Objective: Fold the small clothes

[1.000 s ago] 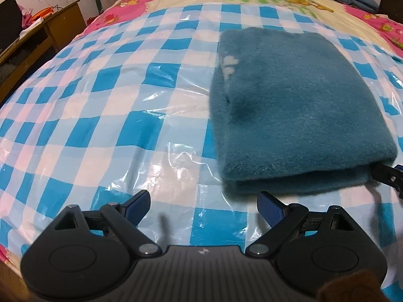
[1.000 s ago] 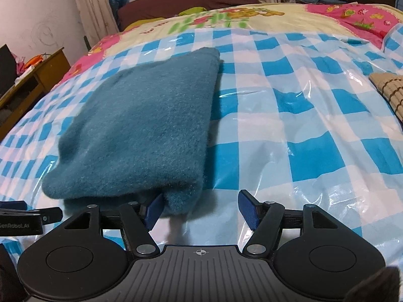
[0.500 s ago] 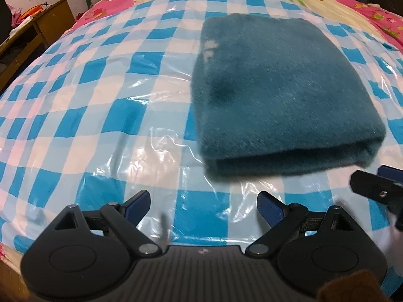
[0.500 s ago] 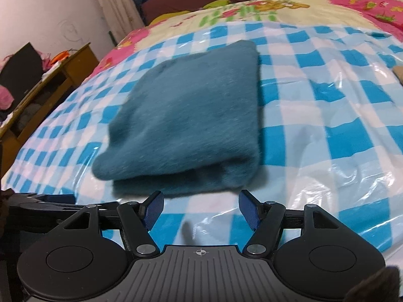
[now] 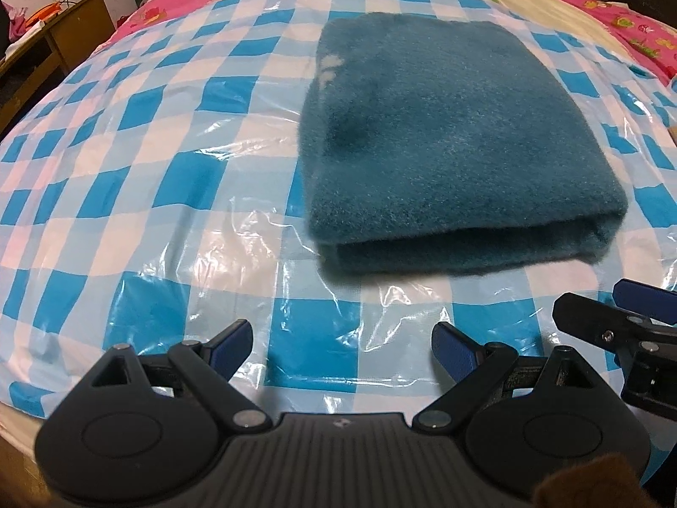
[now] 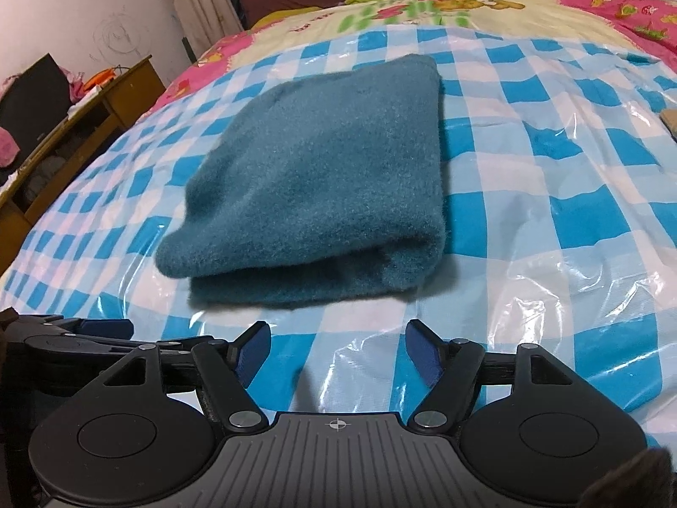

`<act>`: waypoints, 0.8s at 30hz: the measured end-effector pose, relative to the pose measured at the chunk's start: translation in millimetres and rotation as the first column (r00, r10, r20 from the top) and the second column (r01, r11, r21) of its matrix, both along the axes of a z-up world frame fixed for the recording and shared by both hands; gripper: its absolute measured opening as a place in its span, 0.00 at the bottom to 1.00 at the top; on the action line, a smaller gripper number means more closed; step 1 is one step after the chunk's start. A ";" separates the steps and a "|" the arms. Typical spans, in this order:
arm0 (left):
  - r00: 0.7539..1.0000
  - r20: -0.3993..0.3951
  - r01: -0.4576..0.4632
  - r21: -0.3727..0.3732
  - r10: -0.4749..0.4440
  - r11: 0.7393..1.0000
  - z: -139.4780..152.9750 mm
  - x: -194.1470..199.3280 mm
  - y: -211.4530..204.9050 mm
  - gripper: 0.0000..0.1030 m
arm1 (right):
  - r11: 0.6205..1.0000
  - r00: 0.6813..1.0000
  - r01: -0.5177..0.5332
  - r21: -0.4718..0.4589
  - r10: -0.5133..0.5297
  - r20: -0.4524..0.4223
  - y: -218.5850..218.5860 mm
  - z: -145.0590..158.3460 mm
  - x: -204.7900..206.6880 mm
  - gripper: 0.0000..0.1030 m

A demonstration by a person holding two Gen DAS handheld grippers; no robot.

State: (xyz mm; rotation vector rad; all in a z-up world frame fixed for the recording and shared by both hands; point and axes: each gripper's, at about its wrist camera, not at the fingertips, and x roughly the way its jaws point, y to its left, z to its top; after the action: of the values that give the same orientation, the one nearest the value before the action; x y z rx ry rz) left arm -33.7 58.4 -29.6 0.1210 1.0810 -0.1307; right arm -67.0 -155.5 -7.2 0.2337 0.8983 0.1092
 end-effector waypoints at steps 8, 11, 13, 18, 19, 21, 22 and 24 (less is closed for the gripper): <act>1.000 -0.002 0.002 -0.012 -0.002 1.000 0.3 -4.3 0.0 0.93 | 1.000 1.000 0.003 -0.003 -0.003 -0.003 1.4 0.7 -3.8 0.71; 1.000 -0.005 0.001 -0.015 -0.001 1.000 0.3 -4.6 0.1 0.93 | 1.000 1.000 0.007 -0.007 -0.007 -0.010 0.8 -0.3 -5.3 0.71; 1.000 -0.004 0.001 -0.017 -0.001 1.000 0.8 -5.1 0.3 0.93 | 1.000 1.000 0.008 -0.012 -0.008 -0.015 0.5 -1.7 -6.0 0.71; 1.000 -0.010 0.007 -0.032 -0.007 0.999 0.4 -6.5 -0.2 0.93 | 1.000 1.000 0.010 -0.026 -0.011 -0.024 1.1 -4.4 -5.9 0.71; 1.000 -0.009 0.008 -0.032 -0.009 0.999 0.8 -7.4 -0.5 0.93 | 1.000 1.000 0.012 -0.028 -0.013 -0.025 0.8 -4.9 -5.6 0.71; 1.000 -0.006 0.010 -0.037 -0.011 0.999 1.5 -8.1 -0.6 0.93 | 0.999 0.999 0.017 -0.032 -0.018 -0.027 -0.2 -6.2 -5.5 0.72; 1.000 -0.005 0.011 -0.039 -0.011 0.999 1.8 -8.6 -0.8 0.93 | 0.999 0.999 0.019 -0.033 -0.020 -0.030 -0.8 -7.1 -5.2 0.72; 1.000 -0.001 0.013 -0.043 -0.013 0.999 2.7 -9.6 -1.1 0.93 | 0.999 0.999 0.023 -0.032 -0.024 -0.036 -2.2 -8.9 -4.9 0.72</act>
State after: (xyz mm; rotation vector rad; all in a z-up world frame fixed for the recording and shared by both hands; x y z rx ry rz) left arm -43.3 57.4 -26.8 0.0892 1.0783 -0.1651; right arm -71.9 -157.7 -16.0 0.2178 0.9323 0.0689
